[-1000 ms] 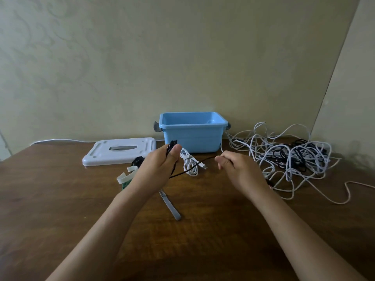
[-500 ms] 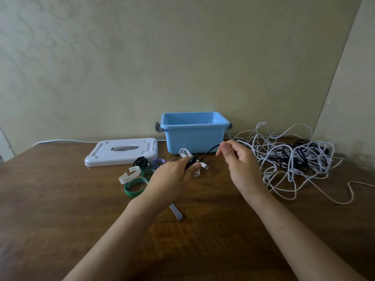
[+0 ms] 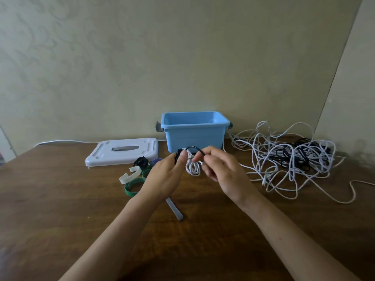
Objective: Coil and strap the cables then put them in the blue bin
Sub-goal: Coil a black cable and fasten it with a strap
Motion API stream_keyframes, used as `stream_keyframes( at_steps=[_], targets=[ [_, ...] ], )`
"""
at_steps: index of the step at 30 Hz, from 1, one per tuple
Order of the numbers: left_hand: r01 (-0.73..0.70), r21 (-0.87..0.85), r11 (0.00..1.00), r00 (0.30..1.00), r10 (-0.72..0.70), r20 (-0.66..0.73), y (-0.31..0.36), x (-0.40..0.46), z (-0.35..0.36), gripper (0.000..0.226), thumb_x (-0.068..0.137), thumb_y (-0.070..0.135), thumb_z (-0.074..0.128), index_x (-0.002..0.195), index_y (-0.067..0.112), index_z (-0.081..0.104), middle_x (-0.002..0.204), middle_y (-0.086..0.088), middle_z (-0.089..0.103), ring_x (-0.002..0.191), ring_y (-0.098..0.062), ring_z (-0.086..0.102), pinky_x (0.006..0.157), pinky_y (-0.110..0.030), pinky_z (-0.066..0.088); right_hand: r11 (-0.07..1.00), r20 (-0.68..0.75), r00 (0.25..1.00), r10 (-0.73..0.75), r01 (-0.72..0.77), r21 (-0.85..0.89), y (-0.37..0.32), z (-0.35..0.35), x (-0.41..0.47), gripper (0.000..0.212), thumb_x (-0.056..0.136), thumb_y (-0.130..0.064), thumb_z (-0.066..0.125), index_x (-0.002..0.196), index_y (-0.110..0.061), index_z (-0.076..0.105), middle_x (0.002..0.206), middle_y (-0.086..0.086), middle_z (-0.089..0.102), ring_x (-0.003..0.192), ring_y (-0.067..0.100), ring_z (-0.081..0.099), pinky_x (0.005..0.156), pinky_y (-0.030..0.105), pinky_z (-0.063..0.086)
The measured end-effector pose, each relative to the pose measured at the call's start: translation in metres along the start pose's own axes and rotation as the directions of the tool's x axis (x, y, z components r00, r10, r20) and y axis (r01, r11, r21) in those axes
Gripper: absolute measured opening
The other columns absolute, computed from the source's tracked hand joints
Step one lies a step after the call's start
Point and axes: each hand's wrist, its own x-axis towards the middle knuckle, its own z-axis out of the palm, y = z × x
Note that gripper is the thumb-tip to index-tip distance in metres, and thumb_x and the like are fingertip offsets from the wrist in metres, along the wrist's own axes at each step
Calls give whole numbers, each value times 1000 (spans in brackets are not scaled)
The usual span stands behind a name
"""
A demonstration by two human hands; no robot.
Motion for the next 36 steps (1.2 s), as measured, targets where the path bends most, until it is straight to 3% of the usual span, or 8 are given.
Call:
stream_keyframes(
  at_steps=[3, 9, 13, 17, 21, 26, 32, 36],
  targets=[
    [49, -224, 973, 999, -50, 3, -1, 0, -1, 54, 102, 58, 32, 81, 19, 61, 66, 10, 54, 66, -12, 52, 69, -34, 40, 997, 51, 999, -14, 18, -72, 2, 5, -3, 24, 108, -25, 46, 101, -25, 69, 71, -10, 56, 69, 5, 52, 66, 23, 43],
    [61, -385, 921, 996, -29, 89, 8, -4, -6, 64, 91, 73, 33, 72, 15, 53, 57, 7, 48, 53, -9, 41, 60, -28, 34, 969, 111, 992, 54, -25, -245, 3, 14, -7, 16, 105, -28, 53, 104, -31, 69, 75, -11, 61, 73, 4, 58, 68, 19, 45],
    [17, -376, 926, 997, 12, 74, 7, -3, -2, 51, 97, 61, 43, 79, 14, 55, 61, 7, 49, 54, -10, 45, 56, -30, 37, 951, 135, 990, 50, -6, -310, 9, 25, -9, 16, 104, -30, 56, 103, -28, 72, 71, -8, 64, 67, 15, 63, 66, 36, 51],
    [10, -320, 947, 1000, -9, 3, 8, -1, -1, 54, 102, 51, 35, 87, 2, 55, 68, -3, 49, 60, -15, 48, 57, -33, 40, 940, 175, 980, 96, -31, -341, 9, 25, -10, 22, 104, -36, 55, 96, -26, 73, 69, -2, 67, 62, 16, 63, 64, 37, 51],
    [-62, -262, 963, 997, 49, -57, 9, 0, 4, 49, 104, 48, 31, 75, 14, 51, 64, 1, 47, 60, -13, 45, 64, -34, 36, 895, 205, 964, 172, -67, -440, 9, 31, -9, 35, 106, -41, 47, 90, -21, 72, 70, 0, 69, 64, 11, 65, 66, 25, 48],
    [-131, -376, 917, 991, 112, -73, 12, 0, 9, 47, 103, 49, 28, 79, 19, 55, 57, 4, 48, 52, -8, 45, 56, -26, 38, 887, 277, 930, 243, -97, -452, 12, 43, -11, 50, 107, -45, 40, 84, -14, 72, 68, 4, 70, 62, 13, 65, 74, 27, 50],
    [-31, -583, 812, 997, 62, 34, 17, -4, 10, 47, 103, 47, 32, 85, 13, 58, 54, 2, 40, 47, -10, 36, 45, -21, 31, 854, 243, 933, 266, -111, -508, 21, 36, -8, 50, 107, -44, 42, 78, -16, 72, 56, -16, 59, 56, 0, 56, 66, 20, 40],
    [-46, -509, 859, 999, 35, -31, 15, -2, -5, 53, 95, 56, 34, 81, 12, 60, 51, 5, 38, 43, -8, 33, 43, -20, 27, 804, 245, 921, 303, -109, -585, 24, 15, -5, 42, 104, -47, 49, 78, -23, 71, 69, -10, 64, 64, 5, 60, 64, 24, 42]
  ],
)
